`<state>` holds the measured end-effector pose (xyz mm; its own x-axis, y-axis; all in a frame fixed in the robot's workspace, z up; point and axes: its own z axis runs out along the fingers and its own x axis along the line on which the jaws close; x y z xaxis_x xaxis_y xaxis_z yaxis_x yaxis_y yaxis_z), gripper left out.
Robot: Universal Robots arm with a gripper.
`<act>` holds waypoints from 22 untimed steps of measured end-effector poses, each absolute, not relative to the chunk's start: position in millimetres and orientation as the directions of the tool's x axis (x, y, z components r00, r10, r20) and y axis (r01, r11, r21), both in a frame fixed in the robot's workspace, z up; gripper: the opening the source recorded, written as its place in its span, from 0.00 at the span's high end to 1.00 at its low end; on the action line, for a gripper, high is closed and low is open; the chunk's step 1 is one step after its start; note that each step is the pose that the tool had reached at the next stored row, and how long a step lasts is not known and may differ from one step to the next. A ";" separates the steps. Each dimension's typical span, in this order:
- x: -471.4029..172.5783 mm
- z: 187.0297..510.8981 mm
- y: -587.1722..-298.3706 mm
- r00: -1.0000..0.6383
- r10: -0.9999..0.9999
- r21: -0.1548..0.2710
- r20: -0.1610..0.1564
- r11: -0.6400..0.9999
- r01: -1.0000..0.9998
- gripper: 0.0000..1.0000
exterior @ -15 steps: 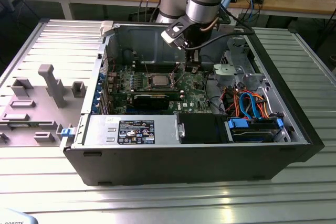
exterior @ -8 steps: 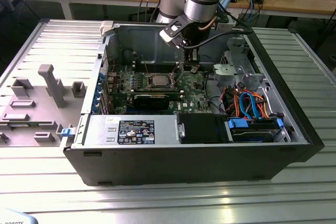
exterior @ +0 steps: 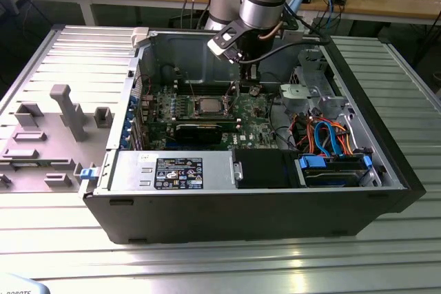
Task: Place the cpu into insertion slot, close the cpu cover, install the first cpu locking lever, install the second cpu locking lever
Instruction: 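Close the cpu cover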
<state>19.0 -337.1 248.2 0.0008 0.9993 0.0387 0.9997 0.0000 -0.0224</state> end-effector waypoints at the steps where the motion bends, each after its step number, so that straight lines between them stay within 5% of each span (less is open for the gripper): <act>1: 18.8 248.2 -337.1 0.001 0.999 -0.022 0.039 0.000 1.000 0.89; 22: 10.0 248.1 -337.1 0.001 0.999 -0.022 0.039 0.000 1.000 0.89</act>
